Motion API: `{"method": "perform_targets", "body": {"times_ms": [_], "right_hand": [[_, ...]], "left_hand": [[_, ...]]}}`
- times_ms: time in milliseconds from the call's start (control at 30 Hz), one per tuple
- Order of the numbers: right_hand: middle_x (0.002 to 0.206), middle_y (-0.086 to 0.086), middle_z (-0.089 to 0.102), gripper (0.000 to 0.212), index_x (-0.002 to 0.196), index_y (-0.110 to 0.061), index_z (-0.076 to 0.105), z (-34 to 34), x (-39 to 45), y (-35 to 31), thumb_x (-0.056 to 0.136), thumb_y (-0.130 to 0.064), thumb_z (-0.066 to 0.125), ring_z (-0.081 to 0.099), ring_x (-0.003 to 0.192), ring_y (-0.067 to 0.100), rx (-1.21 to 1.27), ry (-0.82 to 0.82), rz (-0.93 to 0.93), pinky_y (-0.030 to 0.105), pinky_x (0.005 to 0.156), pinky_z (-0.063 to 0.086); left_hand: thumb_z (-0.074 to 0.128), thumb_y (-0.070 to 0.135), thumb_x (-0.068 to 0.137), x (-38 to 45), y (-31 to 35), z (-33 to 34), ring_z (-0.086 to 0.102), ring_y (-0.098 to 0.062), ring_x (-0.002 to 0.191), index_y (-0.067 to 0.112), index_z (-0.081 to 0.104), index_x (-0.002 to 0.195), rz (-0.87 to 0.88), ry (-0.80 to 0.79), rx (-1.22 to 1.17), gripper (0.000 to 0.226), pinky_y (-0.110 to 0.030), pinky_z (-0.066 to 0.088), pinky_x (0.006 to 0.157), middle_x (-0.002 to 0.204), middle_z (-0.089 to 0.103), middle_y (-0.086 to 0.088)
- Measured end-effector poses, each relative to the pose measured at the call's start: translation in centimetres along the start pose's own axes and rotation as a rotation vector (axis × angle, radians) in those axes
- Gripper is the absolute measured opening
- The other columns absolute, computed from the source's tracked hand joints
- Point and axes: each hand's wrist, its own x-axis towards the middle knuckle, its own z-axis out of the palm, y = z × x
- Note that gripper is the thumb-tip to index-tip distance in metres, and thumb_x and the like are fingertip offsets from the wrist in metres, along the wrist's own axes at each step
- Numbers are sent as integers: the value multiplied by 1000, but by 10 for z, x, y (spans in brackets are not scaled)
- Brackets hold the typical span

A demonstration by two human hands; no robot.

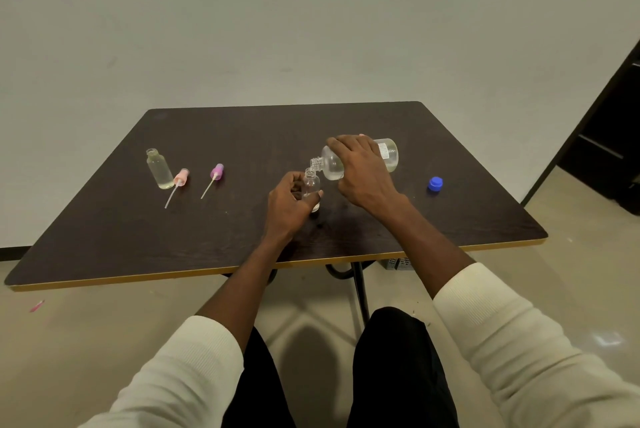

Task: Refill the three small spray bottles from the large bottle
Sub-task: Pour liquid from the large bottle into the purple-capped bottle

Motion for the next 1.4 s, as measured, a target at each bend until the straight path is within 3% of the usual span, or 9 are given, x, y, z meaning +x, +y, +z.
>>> {"method": "perform_targets", "body": {"times_ms": [267,867,1100,1400], "right_hand": [[131,9,56,71,135,-11,52,0,0,0,66,-5,72,48,122,29,-6,-4,-1,42,113,26],[133,8,55,73,136,-12,51,0,0,0,66,-6,74,47,124,28,-9,-19,5,41,114,26],[131,8,57,71,134,-11,53,0,0,1,66,-5,74,49,122,29,-6,-3,-9,42,112,27],[131,8,56,71,134,-11,52,0,1,0,66,-5,72,48,122,28,-8,-9,-9,42,113,26]], "left_hand": [[80,19,83,-2,4,-1,61,6,81,26,57,103,-15,-4,11,31,-4,46,69,90,64,16],[79,19,83,-2,1,0,66,-7,88,24,58,104,-18,-8,-13,30,-20,54,75,94,68,9],[79,17,83,-3,3,0,65,-4,85,21,58,105,-27,-8,-17,30,-12,50,71,93,66,12],[79,20,83,-1,2,-1,67,-8,87,26,58,102,-35,-6,-27,29,-24,56,77,94,69,9]]}}
